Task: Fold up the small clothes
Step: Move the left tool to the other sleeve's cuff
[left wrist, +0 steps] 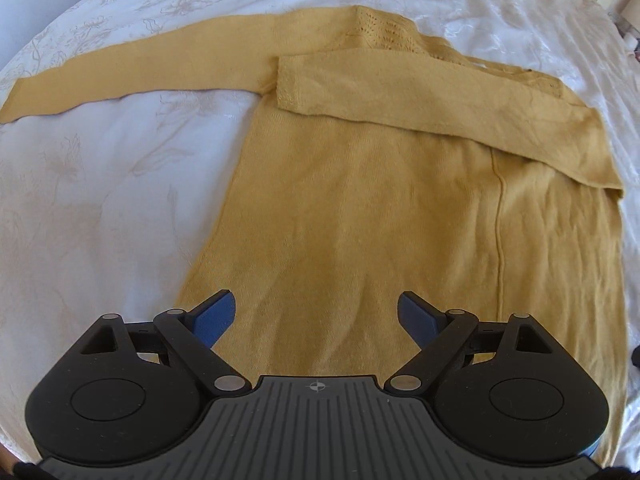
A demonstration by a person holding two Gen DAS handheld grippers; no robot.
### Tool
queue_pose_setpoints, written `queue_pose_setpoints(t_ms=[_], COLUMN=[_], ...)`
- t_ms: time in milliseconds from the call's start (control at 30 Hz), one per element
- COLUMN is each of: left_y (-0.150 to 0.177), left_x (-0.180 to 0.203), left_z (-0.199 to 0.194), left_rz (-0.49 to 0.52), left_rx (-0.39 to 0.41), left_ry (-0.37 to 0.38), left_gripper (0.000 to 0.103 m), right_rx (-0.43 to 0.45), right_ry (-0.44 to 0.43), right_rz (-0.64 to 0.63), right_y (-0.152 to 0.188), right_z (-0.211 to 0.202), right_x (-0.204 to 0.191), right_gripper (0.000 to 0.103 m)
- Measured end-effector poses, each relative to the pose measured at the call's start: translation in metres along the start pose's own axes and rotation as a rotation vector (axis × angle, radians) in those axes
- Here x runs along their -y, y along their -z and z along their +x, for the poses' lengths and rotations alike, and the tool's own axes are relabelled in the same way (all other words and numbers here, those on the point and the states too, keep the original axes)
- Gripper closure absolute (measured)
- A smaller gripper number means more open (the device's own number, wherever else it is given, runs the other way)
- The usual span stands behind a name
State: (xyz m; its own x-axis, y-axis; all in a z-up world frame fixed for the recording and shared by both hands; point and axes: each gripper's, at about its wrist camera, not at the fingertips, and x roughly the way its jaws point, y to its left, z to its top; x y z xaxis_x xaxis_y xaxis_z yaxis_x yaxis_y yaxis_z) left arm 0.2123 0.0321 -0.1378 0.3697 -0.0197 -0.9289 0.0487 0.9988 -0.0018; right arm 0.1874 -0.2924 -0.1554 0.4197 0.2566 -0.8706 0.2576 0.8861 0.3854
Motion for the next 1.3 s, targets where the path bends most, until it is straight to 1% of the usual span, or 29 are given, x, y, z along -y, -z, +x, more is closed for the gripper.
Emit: queue_pose_setpoints(t_ms=[200,300,333,400,467,767,1033,1200,1233,1300], left_y=[0.023,0.034,0.037,0.043,0.047,0.051,0.057,0.062,0.064,0.065], left_x=[0.008,0.012,0.013,0.014,0.015,0.019,0.027,0.030,0.030,0.030], left_z=[-0.002,-0.003,-0.004,-0.005,-0.006,-0.012,-0.018,-0.021,-0.022,-0.021], left_rz=[0.030,0.059,0.069,0.080,0.083,0.086,0.090,0.105,0.104,0.098], left_rx=[-0.029,-0.045,-0.047,-0.052,-0.061,-0.056,-0.042,-0.034,-0.035,-0.037], left_ry=[0.014,0.012,0.012,0.010,0.004,-0.005,0.001,0.004,0.006,0.006], left_gripper=[0.014,0.014,0.014,0.014,0.014,0.014,0.014,0.014,0.014,0.014], right_rx=[-0.048,-0.061,-0.062,-0.068,-0.074,-0.083,-0.069,-0.082,-0.086,-0.099], right_ry=[-0.005,-0.006,-0.010,-0.023,-0.031,-0.057,-0.079,-0.116,-0.122,-0.140], right_rz=[-0.002,-0.014,-0.015,-0.011,-0.009,-0.009,0.014,0.006,-0.004,-0.027], right_y=[0.027,0.032,0.034,0.037,0.040,0.054,0.064,0.071,0.072,0.075], right_z=[-0.006,-0.006,-0.006,-0.004,-0.002,-0.001,-0.012,-0.016,-0.016,-0.014], right_x=[0.012,0.012,0.012,0.012,0.012,0.014,0.031,0.039,0.039,0.039], right_gripper=[0.026,0.026,0.025,0.021,0.020,0.020,0.020,0.021,0.022,0.028])
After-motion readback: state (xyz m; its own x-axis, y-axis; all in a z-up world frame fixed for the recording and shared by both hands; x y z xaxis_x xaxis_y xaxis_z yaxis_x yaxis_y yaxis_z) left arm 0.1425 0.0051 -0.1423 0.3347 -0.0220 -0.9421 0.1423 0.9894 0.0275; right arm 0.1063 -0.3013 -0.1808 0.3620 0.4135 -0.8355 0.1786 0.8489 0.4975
